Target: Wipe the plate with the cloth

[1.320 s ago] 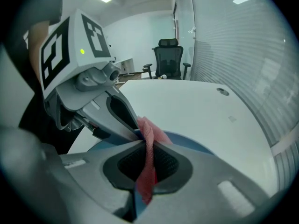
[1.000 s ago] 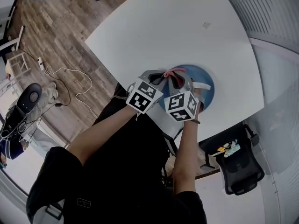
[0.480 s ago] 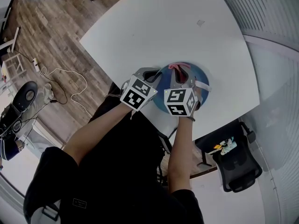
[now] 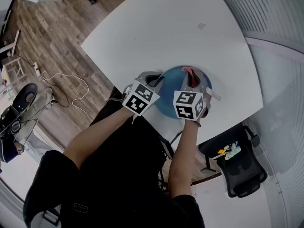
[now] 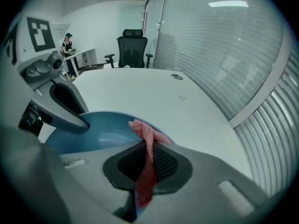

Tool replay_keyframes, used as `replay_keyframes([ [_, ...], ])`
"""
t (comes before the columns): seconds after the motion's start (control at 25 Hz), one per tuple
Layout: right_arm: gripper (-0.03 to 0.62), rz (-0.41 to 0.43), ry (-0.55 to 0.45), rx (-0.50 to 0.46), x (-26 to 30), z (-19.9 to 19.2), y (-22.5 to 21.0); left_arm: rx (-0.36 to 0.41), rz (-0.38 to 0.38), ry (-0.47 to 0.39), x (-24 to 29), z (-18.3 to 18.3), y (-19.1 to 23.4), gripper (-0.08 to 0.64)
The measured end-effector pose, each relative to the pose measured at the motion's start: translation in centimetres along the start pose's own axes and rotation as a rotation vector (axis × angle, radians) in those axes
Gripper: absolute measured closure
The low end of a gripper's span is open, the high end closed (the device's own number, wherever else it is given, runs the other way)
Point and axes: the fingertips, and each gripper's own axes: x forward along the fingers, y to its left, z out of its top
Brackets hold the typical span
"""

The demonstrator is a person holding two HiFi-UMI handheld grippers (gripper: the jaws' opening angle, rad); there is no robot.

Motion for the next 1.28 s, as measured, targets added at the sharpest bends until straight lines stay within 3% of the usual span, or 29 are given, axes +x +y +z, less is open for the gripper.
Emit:
replay_keyframes([
  [0.6,0.568,-0.082,0.197,-0.041,-1.9,-5.8,-3.3,-0.067,-0.008,-0.026,-0.3,0.3,-0.4,0.532],
  [0.76,0.568,-0.115,0.256,-0.099,-2.9,-8.0,-3.2,-0.124,-0.013,-0.034,-0.5,0.2,-0.3,0.540],
  [1.04,0.568,-0.146,0.323,-0.145,-4.4,-10.7,-2.2,-0.120,-0.007,-0.041,-0.6,0.2,-0.4,0.540],
  [1.28,0.568,-0.122,0.375,-0.172,-5.2,-12.7,-0.6,-0.126,-0.002,-0.042,-0.5,0.0,-0.3,0.541],
])
